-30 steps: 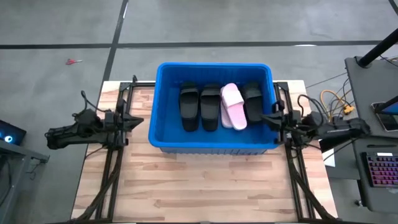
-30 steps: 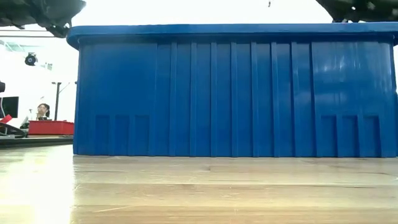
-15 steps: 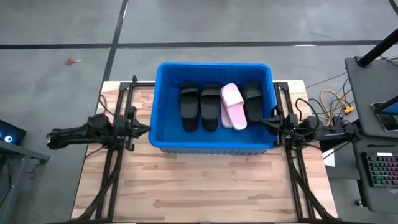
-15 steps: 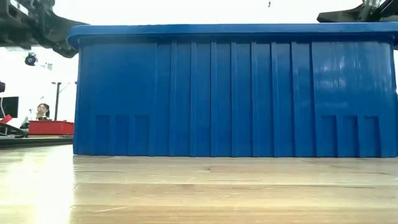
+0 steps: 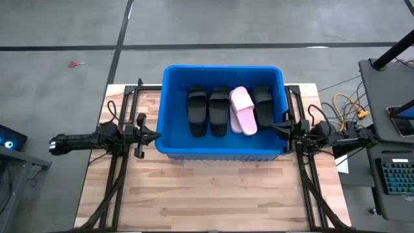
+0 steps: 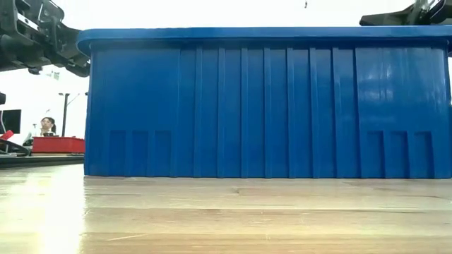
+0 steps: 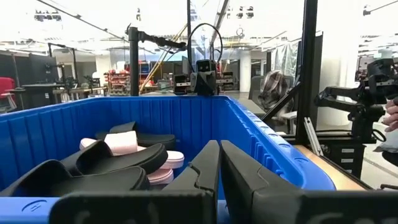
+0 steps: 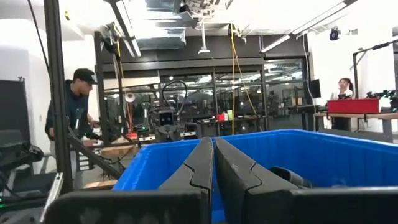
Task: Pick and place slides into bin
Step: Return to Home Position
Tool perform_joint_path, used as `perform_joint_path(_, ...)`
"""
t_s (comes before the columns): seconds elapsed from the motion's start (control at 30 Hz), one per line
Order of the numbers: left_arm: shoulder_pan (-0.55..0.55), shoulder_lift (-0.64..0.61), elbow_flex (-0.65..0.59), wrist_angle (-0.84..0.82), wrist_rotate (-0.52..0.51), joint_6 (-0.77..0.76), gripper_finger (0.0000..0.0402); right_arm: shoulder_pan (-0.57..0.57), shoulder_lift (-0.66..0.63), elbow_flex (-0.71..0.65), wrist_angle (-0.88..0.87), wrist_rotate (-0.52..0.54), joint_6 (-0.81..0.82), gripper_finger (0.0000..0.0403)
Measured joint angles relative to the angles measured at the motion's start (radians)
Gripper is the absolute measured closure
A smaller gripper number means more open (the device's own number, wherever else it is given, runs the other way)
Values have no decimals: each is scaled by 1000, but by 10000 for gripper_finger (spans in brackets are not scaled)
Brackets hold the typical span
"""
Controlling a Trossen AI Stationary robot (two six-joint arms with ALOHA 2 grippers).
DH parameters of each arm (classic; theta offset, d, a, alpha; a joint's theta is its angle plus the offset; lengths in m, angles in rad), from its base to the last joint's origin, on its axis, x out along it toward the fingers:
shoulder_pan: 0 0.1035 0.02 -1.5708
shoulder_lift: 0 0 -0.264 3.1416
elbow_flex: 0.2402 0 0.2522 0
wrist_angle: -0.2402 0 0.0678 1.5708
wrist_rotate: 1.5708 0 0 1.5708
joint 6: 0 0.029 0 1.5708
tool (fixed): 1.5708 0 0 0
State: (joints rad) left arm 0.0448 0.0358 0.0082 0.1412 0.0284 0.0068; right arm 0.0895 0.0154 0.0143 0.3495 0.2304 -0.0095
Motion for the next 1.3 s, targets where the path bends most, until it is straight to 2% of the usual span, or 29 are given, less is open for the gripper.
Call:
perform_joint_path(0.23,0,1,-1,2,0,-1,401,0,13,4,-35,2,-44,394)
perform_joint_path(0.47,1,0,-2,80,-8,1,401,0,13,-3,28,3,-44,394)
perform_joint_path(1.3,1,4,-3,88,-3,1,401,0,14,-3,50,3,-44,394)
